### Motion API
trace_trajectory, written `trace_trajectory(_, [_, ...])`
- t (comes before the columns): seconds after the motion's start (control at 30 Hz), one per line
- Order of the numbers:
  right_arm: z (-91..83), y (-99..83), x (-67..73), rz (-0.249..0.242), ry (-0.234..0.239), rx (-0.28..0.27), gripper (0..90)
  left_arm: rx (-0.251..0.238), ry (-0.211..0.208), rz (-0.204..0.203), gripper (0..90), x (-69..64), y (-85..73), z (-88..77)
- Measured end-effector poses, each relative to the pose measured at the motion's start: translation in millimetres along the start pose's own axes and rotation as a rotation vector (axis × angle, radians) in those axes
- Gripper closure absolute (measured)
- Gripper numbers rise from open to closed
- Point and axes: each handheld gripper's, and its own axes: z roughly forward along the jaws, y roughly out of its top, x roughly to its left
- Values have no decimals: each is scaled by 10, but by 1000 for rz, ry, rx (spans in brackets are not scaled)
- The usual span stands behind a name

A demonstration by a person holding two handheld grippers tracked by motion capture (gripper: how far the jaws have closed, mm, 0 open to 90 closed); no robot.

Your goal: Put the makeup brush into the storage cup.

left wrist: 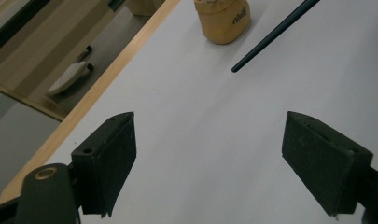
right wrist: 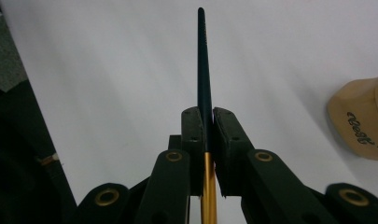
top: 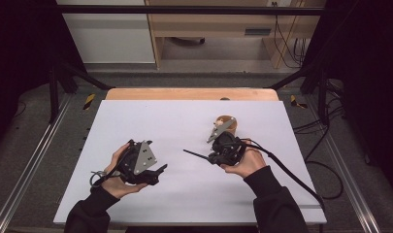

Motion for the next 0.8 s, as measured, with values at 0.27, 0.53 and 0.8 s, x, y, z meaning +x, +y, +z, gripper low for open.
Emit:
trace_trajectory(0.27, [-72,17,-19,1,32,-27,837,36,-13,148,194,-99,217,94])
trace_trajectory(0.53, [-73,39,-46,14,67,-38,837,52,-19,289,233,-178,402,178])
trace_trajectory(0.8, [-110,55,-74,19,92,-56,837,90,15,442,278,-234,560,257])
